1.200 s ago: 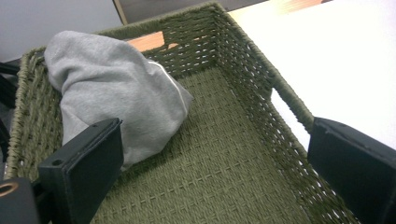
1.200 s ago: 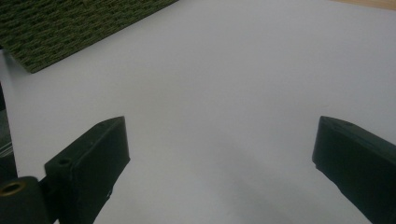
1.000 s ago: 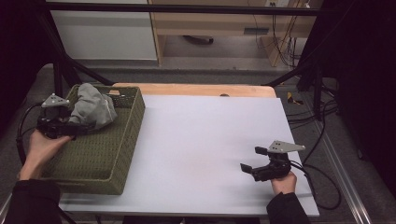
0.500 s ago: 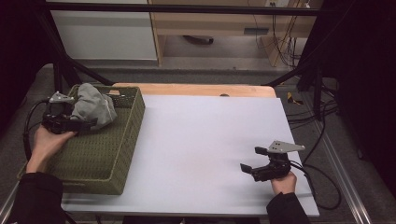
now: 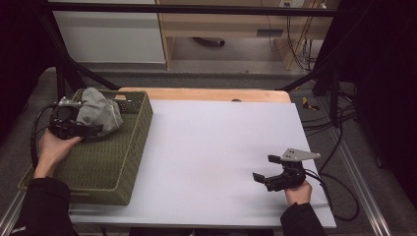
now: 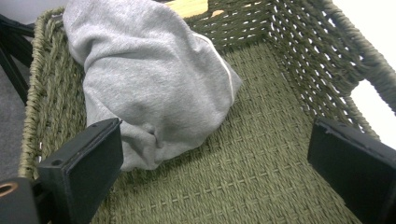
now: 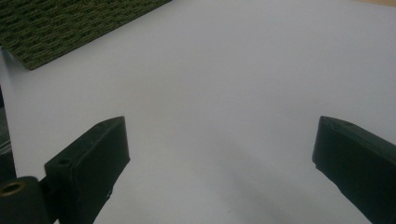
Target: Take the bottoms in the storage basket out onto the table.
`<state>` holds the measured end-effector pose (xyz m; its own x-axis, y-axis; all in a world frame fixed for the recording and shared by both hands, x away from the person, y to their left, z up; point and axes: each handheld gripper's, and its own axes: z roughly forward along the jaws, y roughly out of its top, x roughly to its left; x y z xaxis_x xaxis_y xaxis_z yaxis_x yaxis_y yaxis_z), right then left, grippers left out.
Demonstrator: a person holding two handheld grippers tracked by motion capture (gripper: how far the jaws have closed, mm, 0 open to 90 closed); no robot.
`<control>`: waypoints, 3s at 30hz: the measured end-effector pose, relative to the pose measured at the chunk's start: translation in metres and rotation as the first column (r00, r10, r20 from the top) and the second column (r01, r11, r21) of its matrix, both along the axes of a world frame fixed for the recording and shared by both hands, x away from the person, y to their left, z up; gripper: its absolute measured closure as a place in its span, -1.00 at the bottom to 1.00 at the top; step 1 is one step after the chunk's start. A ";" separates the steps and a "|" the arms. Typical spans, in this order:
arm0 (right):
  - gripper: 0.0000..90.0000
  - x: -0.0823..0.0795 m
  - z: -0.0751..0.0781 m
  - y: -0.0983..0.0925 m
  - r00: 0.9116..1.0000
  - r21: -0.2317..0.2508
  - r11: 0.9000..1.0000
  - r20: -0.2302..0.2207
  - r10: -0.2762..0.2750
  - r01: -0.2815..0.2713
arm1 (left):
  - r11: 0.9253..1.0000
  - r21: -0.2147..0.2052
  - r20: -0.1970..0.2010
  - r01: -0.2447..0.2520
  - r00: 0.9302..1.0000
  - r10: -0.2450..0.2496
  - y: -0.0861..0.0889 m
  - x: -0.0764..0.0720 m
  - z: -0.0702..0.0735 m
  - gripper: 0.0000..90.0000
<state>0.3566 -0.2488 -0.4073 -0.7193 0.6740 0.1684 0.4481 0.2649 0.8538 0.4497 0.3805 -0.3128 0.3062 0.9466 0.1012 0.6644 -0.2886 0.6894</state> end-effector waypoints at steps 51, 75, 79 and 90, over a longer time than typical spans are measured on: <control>-0.90 0.001 -0.001 0.000 1.000 -0.006 1.000 -0.007 -0.002 0.002 | 0.990 0.052 -0.042 -0.128 0.991 0.130 0.020 0.053 -0.033 -0.80; -0.90 0.000 -0.001 0.000 1.000 -0.004 1.000 -0.004 -0.001 0.001 | 0.988 0.037 -0.081 -0.149 0.985 0.152 0.023 0.070 -0.054 -0.77; -0.90 0.001 -0.001 0.001 1.000 -0.008 1.000 -0.007 -0.002 0.002 | 0.987 0.027 -0.085 -0.157 0.984 0.159 0.024 0.070 -0.055 -0.71; -0.90 0.001 -0.001 0.000 1.000 -0.007 1.000 -0.006 -0.002 0.002 | 0.988 0.035 -0.134 -0.149 0.979 0.152 0.019 0.069 -0.058 -0.35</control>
